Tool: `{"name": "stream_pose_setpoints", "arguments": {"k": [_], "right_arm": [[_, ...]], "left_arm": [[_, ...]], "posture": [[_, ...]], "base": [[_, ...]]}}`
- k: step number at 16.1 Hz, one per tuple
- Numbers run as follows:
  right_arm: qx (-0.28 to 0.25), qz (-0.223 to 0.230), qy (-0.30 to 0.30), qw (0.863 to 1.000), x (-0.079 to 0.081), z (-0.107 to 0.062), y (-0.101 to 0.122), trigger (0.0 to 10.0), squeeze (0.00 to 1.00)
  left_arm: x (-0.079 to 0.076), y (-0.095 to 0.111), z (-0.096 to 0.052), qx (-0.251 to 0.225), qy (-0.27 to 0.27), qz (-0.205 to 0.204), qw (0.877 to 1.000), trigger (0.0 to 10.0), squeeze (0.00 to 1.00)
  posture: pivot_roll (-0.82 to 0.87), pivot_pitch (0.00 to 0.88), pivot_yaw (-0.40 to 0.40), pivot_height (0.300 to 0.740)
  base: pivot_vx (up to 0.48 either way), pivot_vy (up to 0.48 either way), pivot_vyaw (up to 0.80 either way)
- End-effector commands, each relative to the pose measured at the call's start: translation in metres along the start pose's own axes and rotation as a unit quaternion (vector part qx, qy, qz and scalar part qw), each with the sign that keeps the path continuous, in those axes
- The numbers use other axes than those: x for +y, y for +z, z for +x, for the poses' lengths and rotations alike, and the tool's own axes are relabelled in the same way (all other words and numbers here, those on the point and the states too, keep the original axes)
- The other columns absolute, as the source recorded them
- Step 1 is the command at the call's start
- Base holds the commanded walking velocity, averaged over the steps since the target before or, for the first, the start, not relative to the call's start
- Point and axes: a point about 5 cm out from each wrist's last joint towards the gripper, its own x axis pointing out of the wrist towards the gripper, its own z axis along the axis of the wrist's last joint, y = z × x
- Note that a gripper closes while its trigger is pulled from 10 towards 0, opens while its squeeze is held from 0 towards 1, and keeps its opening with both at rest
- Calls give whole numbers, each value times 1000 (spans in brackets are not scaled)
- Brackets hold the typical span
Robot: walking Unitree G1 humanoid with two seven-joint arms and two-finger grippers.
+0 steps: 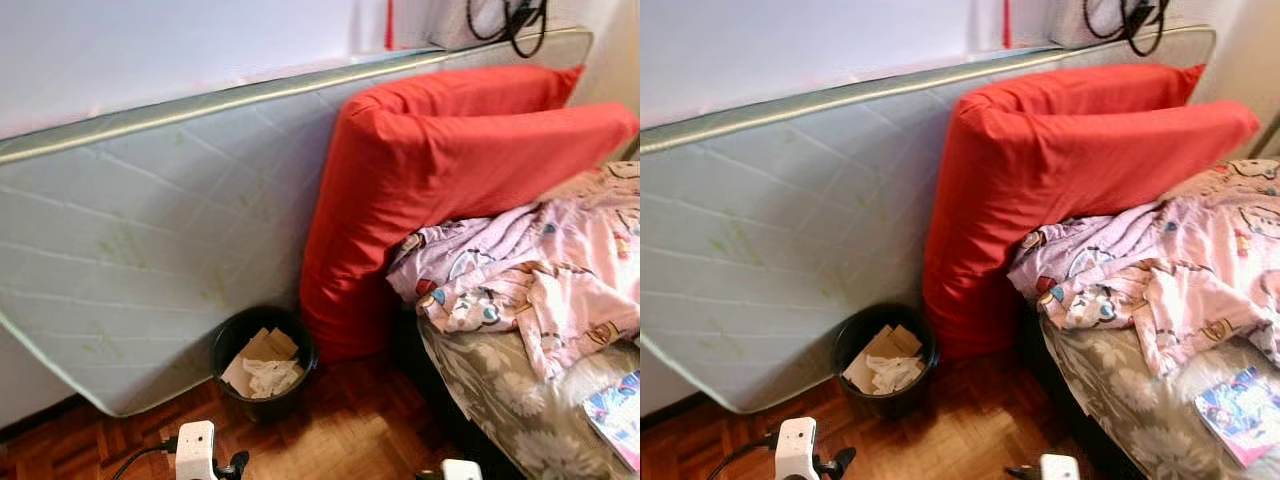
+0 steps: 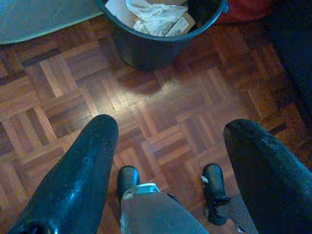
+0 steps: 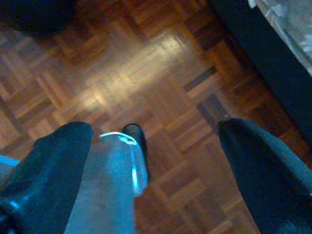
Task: Clean up the room
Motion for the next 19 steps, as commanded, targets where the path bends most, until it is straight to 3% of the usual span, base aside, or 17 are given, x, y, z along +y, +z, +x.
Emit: {"name": "stream_pose_setpoints", "arguments": {"k": [1, 5, 7, 11, 19], "right_arm": [[2, -5, -3, 1000, 3, 1, 1, 10000, 0], [2, -5, 2, 1000, 16, 3, 4, 10000, 0], [2, -6, 1, 1000, 15, 3, 5, 10000, 0], [2, -3, -5, 1000, 7, 3, 8, 10000, 0], [3, -4, -4, 1000, 9, 2, 6, 10000, 0]], "left_arm": [[3, -3, -1, 7, 4, 5, 1000, 10000, 0], [2, -3, -1, 12, 1, 19, 1000, 10000, 0], [2, -3, -1, 12, 1, 18, 1000, 10000, 0], [1, -3, -1, 13, -2, 20, 1000, 10000, 0], [1, -6, -1, 19, -1, 17, 1000, 10000, 0]], "posture": [[30, 0, -21, 740], [29, 0, -19, 740], [32, 0, -19, 740], [34, 0, -19, 740], [34, 0, -18, 740]], "base": [[0, 0, -769], [0, -87, -775], [0, -397, -775], [0, 0, -775], [0, 0, -775]]}}
